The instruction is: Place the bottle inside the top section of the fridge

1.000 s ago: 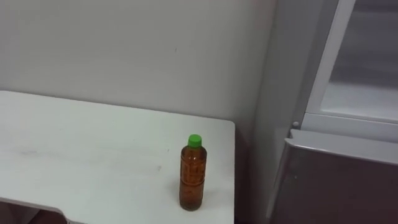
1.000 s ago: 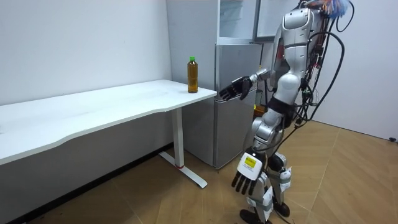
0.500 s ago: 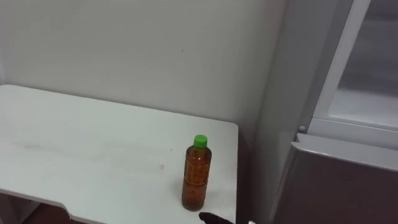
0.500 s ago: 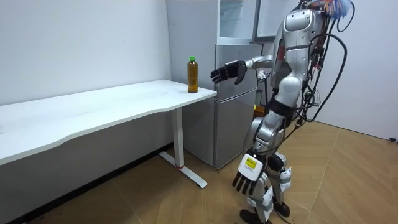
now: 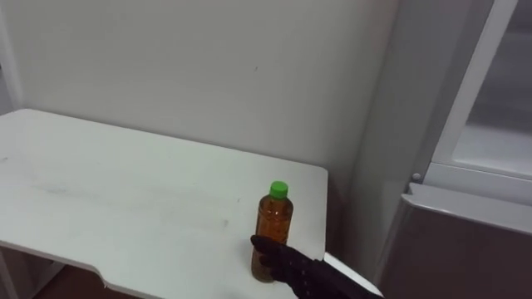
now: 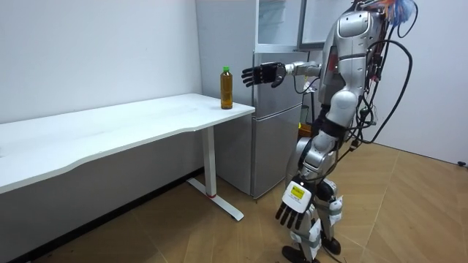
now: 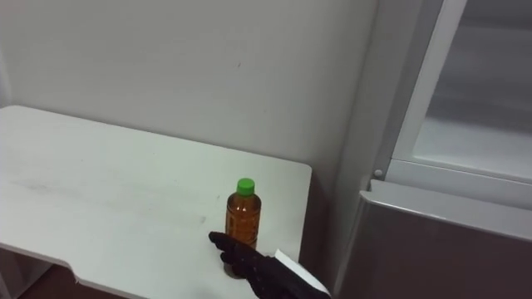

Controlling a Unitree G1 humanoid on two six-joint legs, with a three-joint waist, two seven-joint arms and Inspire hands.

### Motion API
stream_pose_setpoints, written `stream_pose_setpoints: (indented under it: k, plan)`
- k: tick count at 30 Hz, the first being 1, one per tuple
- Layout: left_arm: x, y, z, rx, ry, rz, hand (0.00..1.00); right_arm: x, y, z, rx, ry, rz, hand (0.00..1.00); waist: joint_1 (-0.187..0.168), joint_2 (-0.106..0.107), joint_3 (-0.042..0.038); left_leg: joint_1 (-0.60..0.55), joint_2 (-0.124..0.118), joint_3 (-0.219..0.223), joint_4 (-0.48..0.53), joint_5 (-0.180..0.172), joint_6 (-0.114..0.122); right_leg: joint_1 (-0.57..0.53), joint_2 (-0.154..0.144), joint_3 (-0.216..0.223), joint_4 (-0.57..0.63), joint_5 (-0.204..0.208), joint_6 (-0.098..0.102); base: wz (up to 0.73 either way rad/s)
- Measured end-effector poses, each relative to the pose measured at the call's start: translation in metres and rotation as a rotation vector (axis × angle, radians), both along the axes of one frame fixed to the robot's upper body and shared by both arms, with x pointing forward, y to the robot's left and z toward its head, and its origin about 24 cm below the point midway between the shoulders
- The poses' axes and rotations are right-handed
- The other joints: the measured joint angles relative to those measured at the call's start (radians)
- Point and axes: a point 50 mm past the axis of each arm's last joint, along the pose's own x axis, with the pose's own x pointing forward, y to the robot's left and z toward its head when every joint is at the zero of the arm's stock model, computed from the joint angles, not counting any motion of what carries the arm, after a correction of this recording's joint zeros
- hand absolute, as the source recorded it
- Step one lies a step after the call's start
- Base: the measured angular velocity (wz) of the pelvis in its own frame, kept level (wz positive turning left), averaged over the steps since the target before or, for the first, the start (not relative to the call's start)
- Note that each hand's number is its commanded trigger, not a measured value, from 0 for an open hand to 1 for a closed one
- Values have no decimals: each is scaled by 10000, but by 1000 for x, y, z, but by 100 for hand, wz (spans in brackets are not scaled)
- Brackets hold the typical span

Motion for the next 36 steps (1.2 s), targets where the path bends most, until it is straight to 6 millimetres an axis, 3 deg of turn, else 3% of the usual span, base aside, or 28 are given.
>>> stream_pose_setpoints:
  k: [7,13,28,36]
  plan:
    - [-2,-1,0,73,86,-238,0,1,0,5,233,-180,-171,0,5,30,7,-1,-3,2,0,0,0,70,3,-16,-6,0,0,0]
    - [-4,-4,-1,224,141,-316,0,4,-3,6,593,-261,-997,0,-6,127,63,4,-14,-31,3,0,0,118,-2,-140,-28,0,0,1]
    - [-5,-6,-2,291,333,-433,0,15,-12,15,904,-845,-3230,0,2,176,48,-68,-14,-94,21,35,-1,80,-12,-300,-28,0,0,1]
    - [-11,-10,-3,230,693,-404,0,32,-17,15,853,-958,-4148,0,-63,547,35,-64,-60,-201,8,71,16,138,-72,-659,-14,0,1,4]
